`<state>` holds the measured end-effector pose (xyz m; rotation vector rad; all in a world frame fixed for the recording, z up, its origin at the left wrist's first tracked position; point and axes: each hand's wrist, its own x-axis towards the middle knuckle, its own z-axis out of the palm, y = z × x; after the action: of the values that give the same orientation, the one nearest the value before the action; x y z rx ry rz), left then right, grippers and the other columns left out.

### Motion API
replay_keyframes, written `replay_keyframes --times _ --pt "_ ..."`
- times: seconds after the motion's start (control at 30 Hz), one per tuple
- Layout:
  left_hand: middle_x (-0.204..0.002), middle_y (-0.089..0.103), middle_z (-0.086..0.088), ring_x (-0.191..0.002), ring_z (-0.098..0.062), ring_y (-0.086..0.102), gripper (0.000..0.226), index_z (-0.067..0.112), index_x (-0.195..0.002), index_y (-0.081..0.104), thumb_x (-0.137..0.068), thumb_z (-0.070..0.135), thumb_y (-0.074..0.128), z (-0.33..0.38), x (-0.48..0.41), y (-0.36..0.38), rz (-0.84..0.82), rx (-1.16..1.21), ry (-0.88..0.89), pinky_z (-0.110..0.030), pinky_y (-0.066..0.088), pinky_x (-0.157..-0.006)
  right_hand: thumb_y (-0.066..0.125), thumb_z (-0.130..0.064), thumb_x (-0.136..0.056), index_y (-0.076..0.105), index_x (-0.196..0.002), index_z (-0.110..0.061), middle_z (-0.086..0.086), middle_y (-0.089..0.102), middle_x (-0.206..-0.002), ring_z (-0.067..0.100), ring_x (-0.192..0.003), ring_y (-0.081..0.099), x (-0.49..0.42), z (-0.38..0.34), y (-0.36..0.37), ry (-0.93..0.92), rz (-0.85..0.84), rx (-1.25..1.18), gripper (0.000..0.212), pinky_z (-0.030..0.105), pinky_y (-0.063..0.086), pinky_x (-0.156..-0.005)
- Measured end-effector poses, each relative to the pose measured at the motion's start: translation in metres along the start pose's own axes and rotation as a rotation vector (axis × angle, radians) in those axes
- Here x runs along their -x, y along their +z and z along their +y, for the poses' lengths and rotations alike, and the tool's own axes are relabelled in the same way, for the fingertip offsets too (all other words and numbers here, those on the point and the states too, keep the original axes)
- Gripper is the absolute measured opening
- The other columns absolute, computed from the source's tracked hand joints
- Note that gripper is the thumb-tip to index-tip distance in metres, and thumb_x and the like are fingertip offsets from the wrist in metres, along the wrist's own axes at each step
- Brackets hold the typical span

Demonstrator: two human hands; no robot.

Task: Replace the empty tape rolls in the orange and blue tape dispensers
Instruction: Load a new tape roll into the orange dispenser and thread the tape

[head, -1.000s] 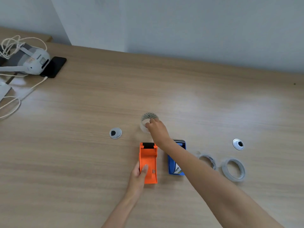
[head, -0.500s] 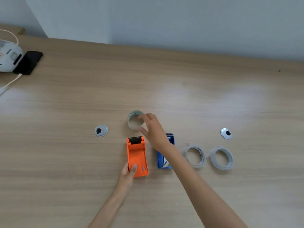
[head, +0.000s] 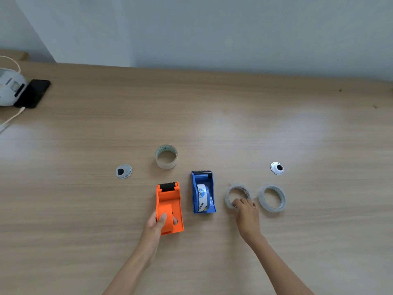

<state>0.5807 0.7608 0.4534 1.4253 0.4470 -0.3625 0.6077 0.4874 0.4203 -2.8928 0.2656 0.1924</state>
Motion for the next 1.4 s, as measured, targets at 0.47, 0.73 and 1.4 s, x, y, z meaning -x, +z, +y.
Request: replay_keyframes --times 0.47,0.73,1.4 --pt "-0.067 0.066 0.000 -0.063 -0.008 0.065 0.037 0.007 -0.080 0.059 -0.075 0.043 0.054 0.039 0.055 0.012 -0.004 0.090 0.115 -0.029 0.049 -0.070 0.069 0.009 -0.074 0.060 -0.078 -0.029 -0.014 0.064 -0.090 0.004 -0.084 0.060 0.095 -0.056 -0.096 -0.069 0.103 -0.841 0.039 0.014 0.044 -0.072" --pt "-0.108 0.074 -0.009 -0.099 -0.028 0.070 0.045 0.015 -0.115 0.062 -0.084 0.044 0.050 0.069 0.095 0.034 -0.063 0.176 0.111 -0.041 0.054 -0.090 0.066 0.010 -0.077 0.067 -0.090 -0.012 -0.005 0.068 -0.093 0.014 -0.094 0.064 0.131 -0.113 -0.099 -0.179 -0.061 -0.989 0.025 0.022 0.052 -0.086" --pt "-0.094 0.072 -0.005 -0.082 -0.014 0.069 0.024 0.006 -0.114 0.059 -0.095 0.019 0.052 0.096 0.130 0.049 -0.035 0.079 0.147 -0.019 0.056 -0.066 0.072 -0.004 -0.078 0.046 -0.083 -0.010 -0.005 0.059 -0.078 -0.006 -0.079 0.061 0.135 -0.120 -0.144 -0.307 -0.134 -0.900 0.028 0.016 0.054 -0.075"
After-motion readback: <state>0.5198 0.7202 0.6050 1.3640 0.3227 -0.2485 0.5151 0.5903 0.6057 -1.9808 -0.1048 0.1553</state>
